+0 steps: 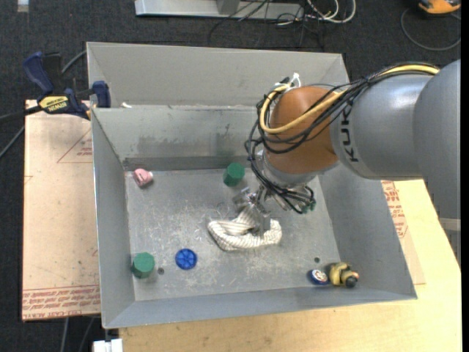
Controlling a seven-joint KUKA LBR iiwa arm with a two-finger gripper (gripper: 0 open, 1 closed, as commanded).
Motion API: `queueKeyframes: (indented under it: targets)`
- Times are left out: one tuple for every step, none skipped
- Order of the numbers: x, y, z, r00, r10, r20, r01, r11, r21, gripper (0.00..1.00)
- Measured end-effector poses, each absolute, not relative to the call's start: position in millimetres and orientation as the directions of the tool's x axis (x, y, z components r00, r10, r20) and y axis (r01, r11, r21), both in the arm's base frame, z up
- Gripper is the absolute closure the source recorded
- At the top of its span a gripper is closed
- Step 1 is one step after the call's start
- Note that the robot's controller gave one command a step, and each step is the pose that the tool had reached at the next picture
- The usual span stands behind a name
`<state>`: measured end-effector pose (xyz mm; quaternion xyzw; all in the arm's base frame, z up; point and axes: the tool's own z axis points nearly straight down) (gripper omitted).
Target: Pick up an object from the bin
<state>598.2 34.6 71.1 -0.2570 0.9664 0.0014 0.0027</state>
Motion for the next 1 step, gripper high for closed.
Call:
queueKeyframes:
  targets:
    - [589.9,31.2,223.4,-0.891,-0.453,-0.010,-0.453,0.891,0.001,1.00]
